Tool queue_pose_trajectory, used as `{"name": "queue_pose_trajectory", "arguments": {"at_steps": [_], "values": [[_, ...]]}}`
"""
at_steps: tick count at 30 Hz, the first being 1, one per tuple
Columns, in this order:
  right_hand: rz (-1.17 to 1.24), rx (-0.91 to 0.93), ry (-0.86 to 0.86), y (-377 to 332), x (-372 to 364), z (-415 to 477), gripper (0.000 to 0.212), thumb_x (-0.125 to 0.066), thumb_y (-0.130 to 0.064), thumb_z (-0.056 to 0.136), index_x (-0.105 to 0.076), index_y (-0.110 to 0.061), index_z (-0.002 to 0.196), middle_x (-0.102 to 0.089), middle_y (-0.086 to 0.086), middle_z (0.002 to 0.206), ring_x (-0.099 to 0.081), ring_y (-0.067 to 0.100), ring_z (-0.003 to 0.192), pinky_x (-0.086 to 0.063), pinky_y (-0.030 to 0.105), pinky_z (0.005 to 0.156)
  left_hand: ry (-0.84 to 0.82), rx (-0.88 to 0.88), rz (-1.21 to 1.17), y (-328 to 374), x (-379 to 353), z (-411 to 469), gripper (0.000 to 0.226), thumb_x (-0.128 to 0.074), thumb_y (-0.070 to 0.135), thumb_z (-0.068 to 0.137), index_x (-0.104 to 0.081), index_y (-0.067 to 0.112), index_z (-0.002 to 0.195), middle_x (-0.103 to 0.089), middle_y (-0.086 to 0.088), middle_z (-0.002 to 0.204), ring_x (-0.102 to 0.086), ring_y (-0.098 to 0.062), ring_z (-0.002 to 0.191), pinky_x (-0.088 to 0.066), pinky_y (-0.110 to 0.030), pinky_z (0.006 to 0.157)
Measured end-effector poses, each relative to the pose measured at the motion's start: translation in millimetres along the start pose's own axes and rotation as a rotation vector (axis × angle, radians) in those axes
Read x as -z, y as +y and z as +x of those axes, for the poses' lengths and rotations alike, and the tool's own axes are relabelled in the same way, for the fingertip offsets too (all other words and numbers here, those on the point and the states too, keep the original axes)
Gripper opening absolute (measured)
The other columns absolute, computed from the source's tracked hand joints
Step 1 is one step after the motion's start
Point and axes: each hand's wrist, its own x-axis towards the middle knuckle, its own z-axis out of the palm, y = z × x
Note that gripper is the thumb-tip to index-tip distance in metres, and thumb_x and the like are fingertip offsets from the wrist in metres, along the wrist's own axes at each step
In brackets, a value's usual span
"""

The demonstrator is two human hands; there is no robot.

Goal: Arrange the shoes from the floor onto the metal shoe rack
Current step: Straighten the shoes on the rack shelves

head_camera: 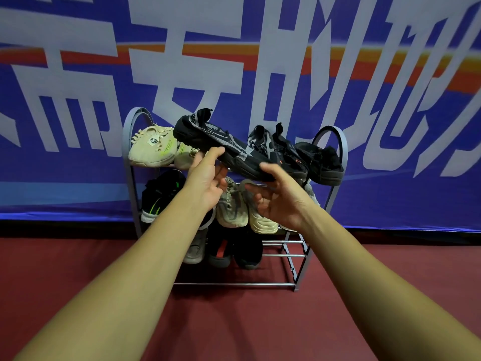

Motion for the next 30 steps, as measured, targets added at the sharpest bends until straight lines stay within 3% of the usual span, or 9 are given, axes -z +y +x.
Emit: {"name": "queue_pose_trajectory", "arguments": {"at_steps": [2,5,10,16,19,21,23,27,30], "values": [[0.048,0.013,-0.001,-0.3,6.5,2.7,0.046,-0.064,-0.054,0.084,-0.070,-0.010,0.097,-0.067,0.010,0.088,-0.046,0.013,0.057,-0.027,0.023,0.057,0.021,-0.008,0.011,-0.7,-0.5,2.7,0.014,-0.069,0.027,0.087,-0.056,0.029,0.090,-0.065,0.005,0.083,-0.057,-0.009,0.066,-0.029,-0.023,0.051],[0.087,0.050,-0.006,-0.7,11.6,5.0,0.022,-0.059,-0.033,0.090,-0.065,-0.012,0.091,-0.050,0.003,0.075,-0.044,0.009,0.051,-0.022,0.018,0.050,0.032,0.026,0.003,-1.6,1.4,7.0,0.019,-0.071,0.032,0.085,-0.060,0.028,0.099,-0.069,0.004,0.080,-0.059,-0.011,0.070,-0.036,-0.025,0.057],[0.284,0.075,-0.093,-1.2,9.8,6.1,0.017,-0.068,-0.015,0.078,-0.064,-0.009,0.093,-0.064,0.008,0.087,-0.046,0.005,0.043,-0.017,0.014,0.049,0.004,0.009,0.002,-3.0,0.9,8.0,0.028,-0.076,0.040,0.085,-0.065,0.026,0.106,-0.070,0.003,0.094,-0.060,-0.009,0.076,-0.036,-0.025,0.060],[0.276,0.159,-0.023,11.5,-14.1,20.8,0.026,-0.070,-0.017,0.089,-0.063,-0.008,0.111,-0.066,0.010,0.103,-0.046,0.003,0.044,-0.029,0.013,0.039,-0.057,-0.001,0.141,-15.1,-6.9,1.4,0.010,-0.073,0.031,0.087,-0.068,0.023,0.091,-0.068,0.004,0.084,-0.052,-0.008,0.071,-0.031,-0.024,0.059],[0.252,0.190,0.031,20.8,-22.5,29.9,0.023,-0.071,-0.020,0.090,-0.067,-0.007,0.109,-0.066,0.005,0.086,-0.048,0.003,0.046,-0.030,0.014,0.040,-0.027,-0.003,0.208,-19.6,-6.4,2.7,0.009,-0.076,0.029,0.085,-0.069,0.022,0.084,-0.067,0.006,0.077,-0.054,-0.011,0.074,-0.033,-0.024,0.057],[0.186,0.196,0.047,24.7,-27.1,30.6,0.027,-0.070,-0.025,0.092,-0.067,-0.007,0.112,-0.065,0.000,0.072,-0.049,0.003,0.048,-0.030,0.016,0.045,0.006,0.009,0.201,-19.4,-5.0,3.9,0.011,-0.073,0.023,0.086,-0.066,0.021,0.078,-0.066,0.008,0.064,-0.057,-0.007,0.061,-0.033,-0.023,0.055],[0.109,0.189,0.041,28.2,-28.5,31.3,0.031,-0.070,-0.033,0.092,-0.069,-0.008,0.111,-0.071,0.001,0.080,-0.052,0.005,0.053,-0.033,0.018,0.052,0.045,0.036,0.138,-18.5,-3.0,6.4,0.014,-0.069,0.018,0.087,-0.063,0.021,0.074,-0.063,0.008,0.056,-0.053,-0.006,0.052,-0.031,-0.023,0.054],[0.041,0.120,0.191,29.9,-21.8,37.5,0.048,-0.072,-0.049,0.087,-0.067,-0.005,0.107,-0.078,0.008,0.097,-0.054,0.008,0.054,-0.037,0.018,0.049,0.115,0.085,-0.028,-15.4,1.6,16.0,0.011,-0.071,0.018,0.084,-0.063,0.020,0.077,-0.059,0.006,0.061,-0.043,-0.009,0.055,-0.030,-0.022,0.054],[0.097,0.153,0.358,24.9,-10.5,42.5,0.037,-0.072,-0.045,0.088,-0.063,-0.011,0.098,-0.074,0.011,0.094,-0.046,0.012,0.052,-0.032,0.021,0.047,0.147,0.093,-0.069,-16.6,3.8,22.0,0.013,-0.077,0.022,0.081,-0.064,0.022,0.082,-0.056,0.004,0.074,-0.041,-0.008,0.059,-0.028,-0.022,0.053]]}}
